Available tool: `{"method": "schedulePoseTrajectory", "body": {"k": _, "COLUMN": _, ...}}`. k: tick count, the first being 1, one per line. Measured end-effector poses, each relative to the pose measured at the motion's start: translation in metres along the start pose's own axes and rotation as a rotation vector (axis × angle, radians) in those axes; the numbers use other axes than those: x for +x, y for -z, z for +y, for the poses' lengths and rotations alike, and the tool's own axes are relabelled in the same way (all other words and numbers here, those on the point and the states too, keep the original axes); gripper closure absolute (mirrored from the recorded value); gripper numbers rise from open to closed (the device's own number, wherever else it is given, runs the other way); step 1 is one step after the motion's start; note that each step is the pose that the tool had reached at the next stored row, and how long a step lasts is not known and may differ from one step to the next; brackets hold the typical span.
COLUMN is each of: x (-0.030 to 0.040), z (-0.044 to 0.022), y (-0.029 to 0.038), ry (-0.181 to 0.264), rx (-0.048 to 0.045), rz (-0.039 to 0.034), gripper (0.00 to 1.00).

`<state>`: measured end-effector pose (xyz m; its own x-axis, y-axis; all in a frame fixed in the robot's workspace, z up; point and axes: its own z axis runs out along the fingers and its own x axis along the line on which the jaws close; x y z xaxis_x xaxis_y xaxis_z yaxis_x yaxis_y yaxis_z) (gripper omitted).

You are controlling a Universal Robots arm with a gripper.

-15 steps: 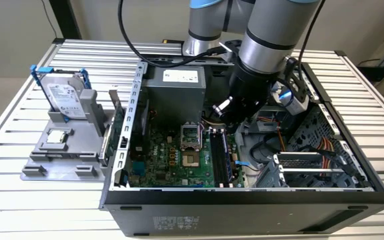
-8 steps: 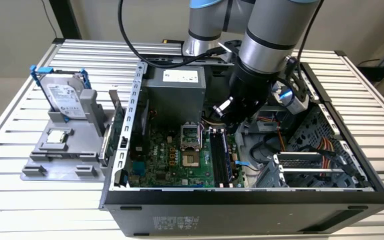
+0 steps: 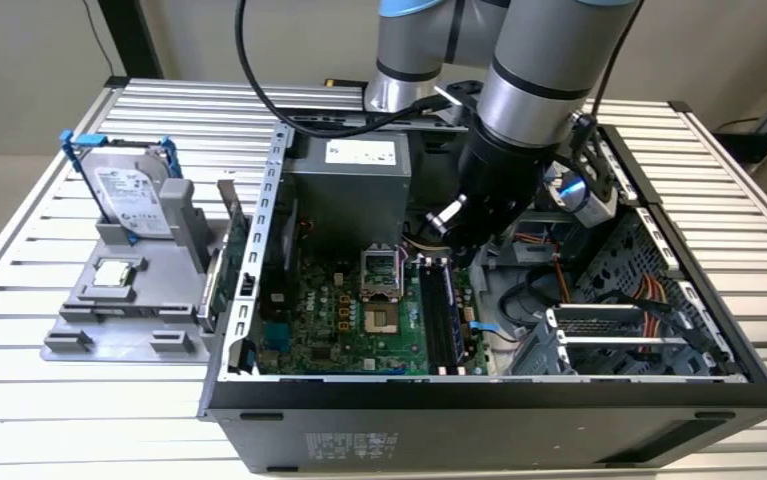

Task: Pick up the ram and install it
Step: 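Press down the ram until it locks into place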

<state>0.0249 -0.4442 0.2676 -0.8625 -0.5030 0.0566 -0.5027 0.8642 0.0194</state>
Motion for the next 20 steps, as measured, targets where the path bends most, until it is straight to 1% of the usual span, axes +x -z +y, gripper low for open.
{"method": "schedulePoseTrajectory", "body": {"k": 20, "x": -0.0003, "z": -0.0002, "y": 0.0000, "ry": 0.055, "rx": 0.0032, "rz": 0.0010, "gripper": 1.00}}
